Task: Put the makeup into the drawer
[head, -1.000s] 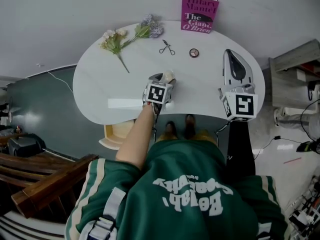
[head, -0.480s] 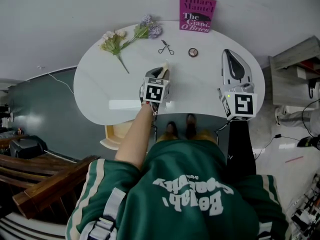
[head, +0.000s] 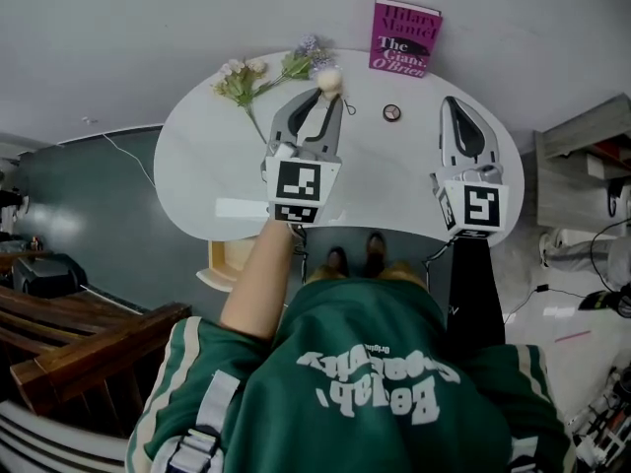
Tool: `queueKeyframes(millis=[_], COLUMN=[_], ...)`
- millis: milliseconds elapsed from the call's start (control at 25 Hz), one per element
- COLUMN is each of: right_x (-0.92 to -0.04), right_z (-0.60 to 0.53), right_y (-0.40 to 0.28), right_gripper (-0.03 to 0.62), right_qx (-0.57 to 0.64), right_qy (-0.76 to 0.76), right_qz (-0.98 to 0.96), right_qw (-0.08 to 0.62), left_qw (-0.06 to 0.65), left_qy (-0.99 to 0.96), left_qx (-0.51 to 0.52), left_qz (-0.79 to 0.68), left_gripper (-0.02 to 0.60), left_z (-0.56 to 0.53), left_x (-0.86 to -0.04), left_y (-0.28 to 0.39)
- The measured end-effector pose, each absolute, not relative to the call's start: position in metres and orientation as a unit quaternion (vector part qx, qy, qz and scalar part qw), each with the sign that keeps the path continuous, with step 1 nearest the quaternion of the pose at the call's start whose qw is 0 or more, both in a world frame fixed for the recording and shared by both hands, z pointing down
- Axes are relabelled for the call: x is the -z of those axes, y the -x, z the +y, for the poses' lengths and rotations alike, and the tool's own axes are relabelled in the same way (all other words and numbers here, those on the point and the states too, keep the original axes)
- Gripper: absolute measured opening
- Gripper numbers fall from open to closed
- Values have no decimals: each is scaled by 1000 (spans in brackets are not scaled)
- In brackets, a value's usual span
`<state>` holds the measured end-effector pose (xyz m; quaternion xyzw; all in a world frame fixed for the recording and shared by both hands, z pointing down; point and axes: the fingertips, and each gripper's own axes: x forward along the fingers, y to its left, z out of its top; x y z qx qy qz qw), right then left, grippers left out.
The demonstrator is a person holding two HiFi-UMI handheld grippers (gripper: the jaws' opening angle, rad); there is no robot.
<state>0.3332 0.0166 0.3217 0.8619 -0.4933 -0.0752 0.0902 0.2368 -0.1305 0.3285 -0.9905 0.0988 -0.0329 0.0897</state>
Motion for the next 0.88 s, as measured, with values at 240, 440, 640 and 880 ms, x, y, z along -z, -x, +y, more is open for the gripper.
queueKeyframes(millis=[240, 440, 640, 880], right_x=[-318, -311, -313, -316], right_z=[11, -6, -50, -108], right_y=[-326, -312, -283, -225], right_gripper=[9, 9, 9, 9], right_qx=[91, 100, 103, 105], right_qy=[-854, -838, -803, -754], right_qz=[-505, -530, -583, -646], right_qw=[88, 84, 74, 62], left_qw=[105, 99, 102, 99], left_qy=[987, 985, 976, 959], left_qx=[-8, -4, 4, 15], left_qz=[117, 138, 193, 264], left_gripper=[110, 112, 113, 114], left_z=[-130, -136, -161, -195], left_x=[-302, -304, -305, -306], left_y=[-222, -205, -161, -92])
